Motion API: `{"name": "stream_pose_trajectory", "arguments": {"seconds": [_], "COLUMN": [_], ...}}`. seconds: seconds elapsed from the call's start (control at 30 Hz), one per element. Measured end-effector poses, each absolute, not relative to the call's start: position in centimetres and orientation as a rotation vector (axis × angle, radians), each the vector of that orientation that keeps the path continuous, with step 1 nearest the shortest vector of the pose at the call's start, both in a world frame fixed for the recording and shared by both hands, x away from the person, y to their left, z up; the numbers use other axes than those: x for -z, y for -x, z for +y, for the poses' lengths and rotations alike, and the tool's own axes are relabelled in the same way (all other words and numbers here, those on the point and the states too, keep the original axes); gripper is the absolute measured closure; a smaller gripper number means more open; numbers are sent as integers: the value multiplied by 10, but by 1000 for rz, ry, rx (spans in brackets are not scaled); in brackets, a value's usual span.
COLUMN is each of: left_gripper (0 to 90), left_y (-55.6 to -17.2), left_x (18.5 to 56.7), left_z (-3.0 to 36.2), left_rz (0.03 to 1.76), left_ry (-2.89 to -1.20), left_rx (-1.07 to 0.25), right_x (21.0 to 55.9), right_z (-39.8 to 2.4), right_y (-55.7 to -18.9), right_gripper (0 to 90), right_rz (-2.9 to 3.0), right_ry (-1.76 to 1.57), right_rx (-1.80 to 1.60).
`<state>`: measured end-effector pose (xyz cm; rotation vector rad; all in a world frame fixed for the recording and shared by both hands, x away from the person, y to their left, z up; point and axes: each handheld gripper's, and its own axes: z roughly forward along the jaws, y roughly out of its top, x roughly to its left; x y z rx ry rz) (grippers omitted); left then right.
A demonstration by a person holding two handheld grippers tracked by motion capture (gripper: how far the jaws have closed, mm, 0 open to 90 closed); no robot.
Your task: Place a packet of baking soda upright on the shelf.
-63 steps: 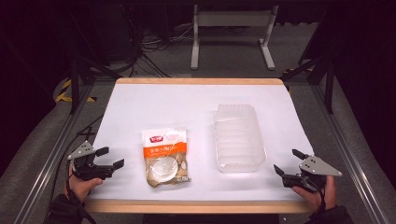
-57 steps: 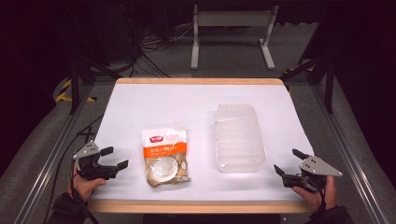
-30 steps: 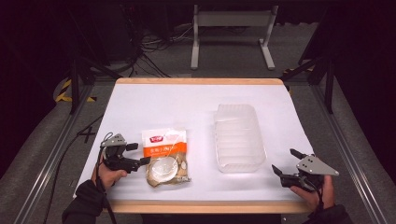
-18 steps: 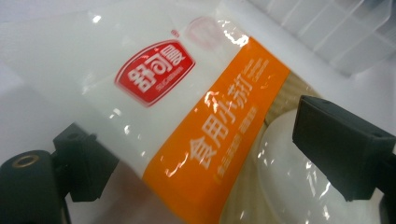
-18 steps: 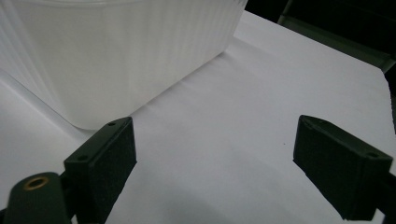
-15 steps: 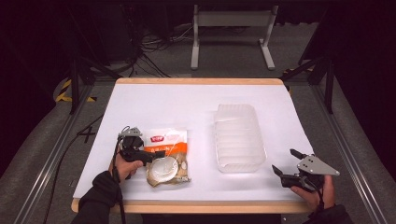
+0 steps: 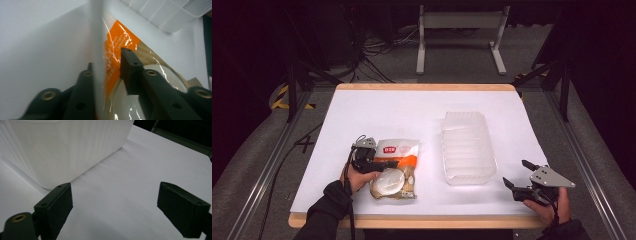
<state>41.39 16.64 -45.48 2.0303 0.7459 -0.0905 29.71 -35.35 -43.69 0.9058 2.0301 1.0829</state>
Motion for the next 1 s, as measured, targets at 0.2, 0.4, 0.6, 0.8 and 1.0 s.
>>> {"name": "stream_pose_trajectory", "arguments": {"seconds": [0.2, 0.4, 0.6, 0.8, 1.0], "left_gripper": [895, 897, 897, 897, 897], "left_y": [-403, -381, -363, -352, -354], "left_x": [445, 425, 404, 386, 378], "left_z": [168, 173, 171, 163, 157], "left_rz": [697, 616, 544, 467, 448], "left_ry": [-2006, -1942, -1898, -1859, -1856], "left_rx": [15, -69, -136, -153, -214], "right_x": [436, 435, 434, 435, 435], "right_z": [-354, -356, -356, -356, -357], "right_y": [-297, -296, -296, -296, -297], "right_gripper": [133, 133, 133, 133, 133], "right_rz": [2026, 2021, 2014, 2015, 2015], "right_ry": [-909, -912, -914, -915, -917], "right_rx": [-1094, -1106, -1108, -1102, -1099]}}
